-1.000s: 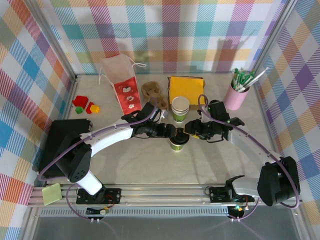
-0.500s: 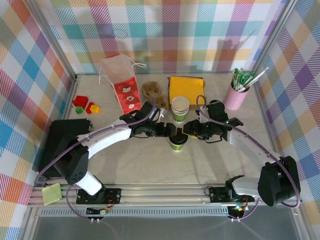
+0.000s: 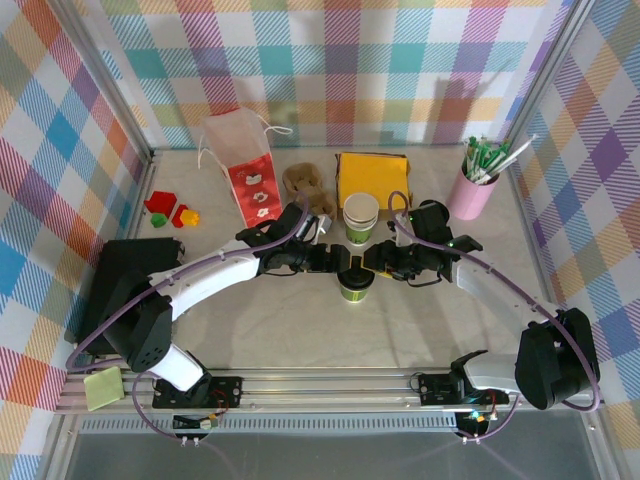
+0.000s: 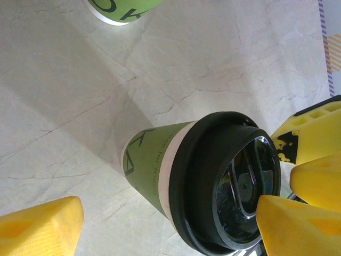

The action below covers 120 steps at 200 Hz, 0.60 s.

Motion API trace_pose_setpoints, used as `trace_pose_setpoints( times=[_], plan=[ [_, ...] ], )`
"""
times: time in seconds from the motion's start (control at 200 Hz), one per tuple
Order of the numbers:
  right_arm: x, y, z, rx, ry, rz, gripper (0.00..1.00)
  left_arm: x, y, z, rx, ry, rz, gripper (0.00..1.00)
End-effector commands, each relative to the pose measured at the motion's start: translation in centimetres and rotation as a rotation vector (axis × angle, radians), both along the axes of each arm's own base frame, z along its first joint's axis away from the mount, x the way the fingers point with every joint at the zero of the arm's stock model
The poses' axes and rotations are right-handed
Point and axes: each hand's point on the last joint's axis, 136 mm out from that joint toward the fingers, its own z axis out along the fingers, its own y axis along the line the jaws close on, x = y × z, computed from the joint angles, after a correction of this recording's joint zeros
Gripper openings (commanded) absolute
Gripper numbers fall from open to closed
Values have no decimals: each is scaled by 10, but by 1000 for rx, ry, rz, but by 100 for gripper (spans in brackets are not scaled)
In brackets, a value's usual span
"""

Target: Pack the takeout coffee

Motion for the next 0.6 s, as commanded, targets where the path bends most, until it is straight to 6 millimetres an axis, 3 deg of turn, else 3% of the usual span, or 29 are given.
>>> trace_pose_setpoints(
  times=[0.0, 0.25, 0.595],
  plan=[
    [1, -2, 3, -31, -20, 10, 49, -2, -1, -6, 13, 7, -10, 84],
    [0, -5, -1, -65, -26, 13, 50, 0, -3, -16, 27, 22, -20, 80],
    [-1, -6, 9, -58, -49, 20, 53, 0, 1, -19, 48, 19, -13, 79]
  ],
)
